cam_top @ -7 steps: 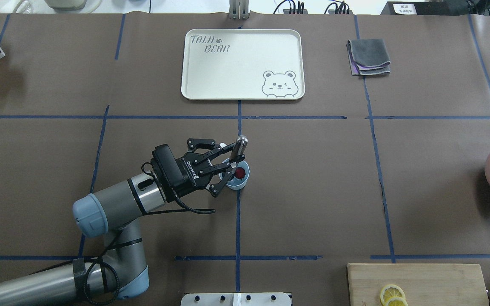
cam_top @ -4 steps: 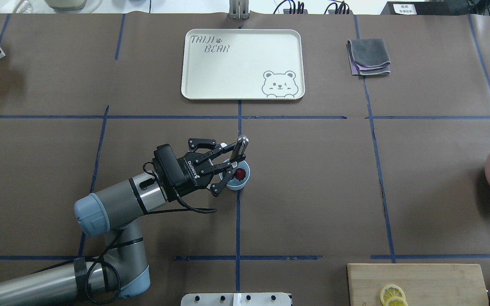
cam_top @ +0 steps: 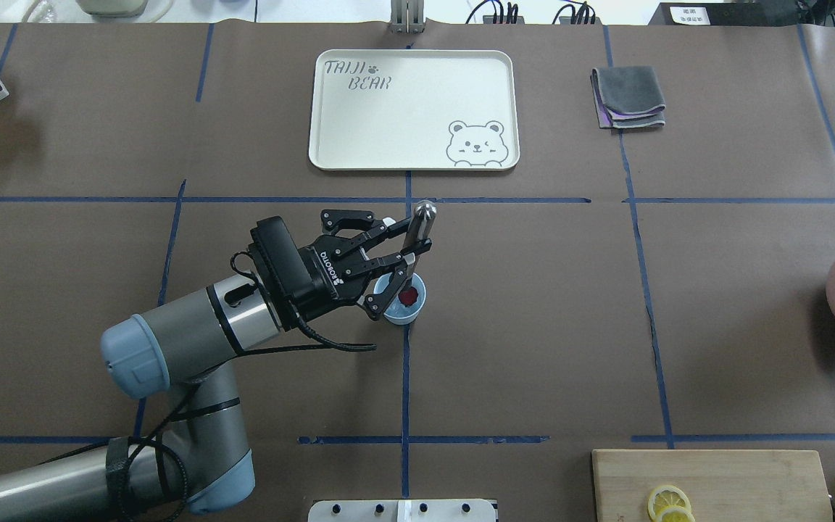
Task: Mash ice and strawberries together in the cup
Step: 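Press the muddler down into the cup onto the strawberry and ice, then lift the muddler out of the cup and carry it back, then lower the muddler onto the table and open the left gripper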
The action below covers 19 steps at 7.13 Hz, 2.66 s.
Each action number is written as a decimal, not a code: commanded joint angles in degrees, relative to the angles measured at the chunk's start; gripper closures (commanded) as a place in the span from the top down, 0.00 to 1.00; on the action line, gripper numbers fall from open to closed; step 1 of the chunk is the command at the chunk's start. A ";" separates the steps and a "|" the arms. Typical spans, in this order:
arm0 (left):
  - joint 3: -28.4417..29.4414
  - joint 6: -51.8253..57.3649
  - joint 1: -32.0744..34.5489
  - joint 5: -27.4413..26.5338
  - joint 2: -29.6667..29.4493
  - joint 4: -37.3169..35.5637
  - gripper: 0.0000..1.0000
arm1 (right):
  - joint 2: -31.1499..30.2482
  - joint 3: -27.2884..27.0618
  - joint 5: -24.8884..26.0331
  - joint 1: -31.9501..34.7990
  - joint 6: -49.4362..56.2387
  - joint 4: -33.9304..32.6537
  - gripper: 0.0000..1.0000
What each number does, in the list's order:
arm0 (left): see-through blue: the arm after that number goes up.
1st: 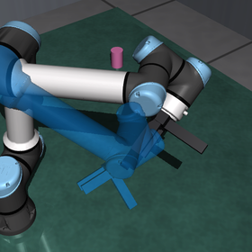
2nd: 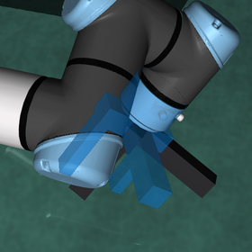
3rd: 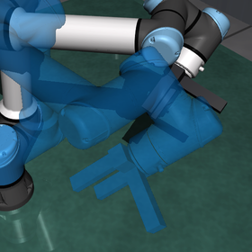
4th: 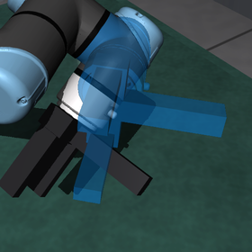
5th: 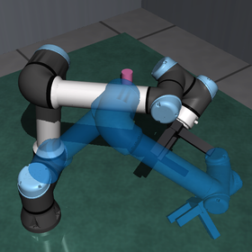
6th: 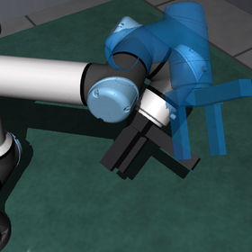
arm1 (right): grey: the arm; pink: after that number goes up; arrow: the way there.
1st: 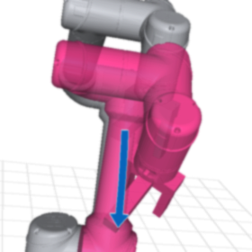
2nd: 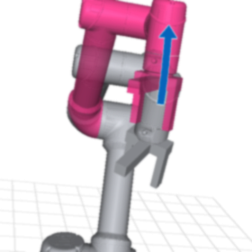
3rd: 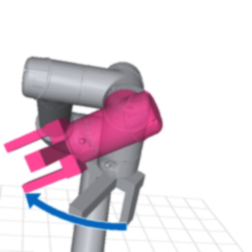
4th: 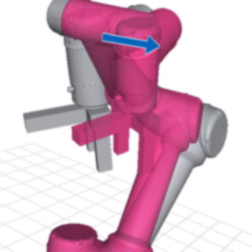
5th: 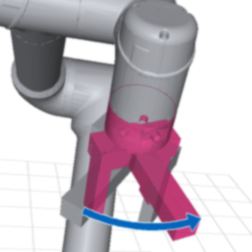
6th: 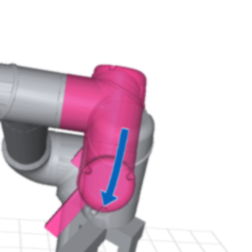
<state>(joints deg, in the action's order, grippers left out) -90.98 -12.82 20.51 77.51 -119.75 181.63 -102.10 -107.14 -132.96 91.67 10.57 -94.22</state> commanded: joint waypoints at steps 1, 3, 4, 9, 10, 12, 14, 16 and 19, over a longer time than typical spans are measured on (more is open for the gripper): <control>-10.31 -0.19 1.36 0.01 1.71 -17.36 0.00 | -0.03 0.00 0.07 0.00 0.07 0.09 1.00; -18.65 -0.02 4.34 0.09 5.37 -38.25 0.00 | -0.03 0.00 0.07 -0.09 0.16 0.17 1.00; -23.67 0.16 5.06 0.09 8.01 -49.68 0.00 | 0.06 0.09 0.24 -0.17 0.24 0.18 1.00; -30.40 -1.08 28.04 24.14 11.55 -100.71 0.00 | -0.12 0.09 0.33 -0.18 0.59 0.18 1.00; -29.87 -2.90 32.27 25.74 12.77 -104.60 0.00 | -0.12 0.09 0.33 -0.18 0.51 0.18 1.00; -26.55 -15.12 40.54 32.23 17.59 -106.48 0.06 | -0.12 0.26 0.33 -0.18 0.59 0.09 1.00; -24.16 -15.13 43.91 39.00 26.43 -101.43 0.05 | -0.12 0.35 0.25 -0.18 0.51 0.17 1.00; -19.79 -19.06 43.74 39.21 32.02 -88.60 0.05 | -0.20 0.35 0.25 -0.18 0.51 0.09 1.00; -3.73 -21.28 43.30 39.21 32.03 -68.40 0.05 | -0.20 0.35 0.16 -0.18 0.16 0.09 1.00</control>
<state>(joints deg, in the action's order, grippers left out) -101.17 -33.55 64.03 116.72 -87.69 105.00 -102.30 -106.79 -132.74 91.49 10.80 -94.13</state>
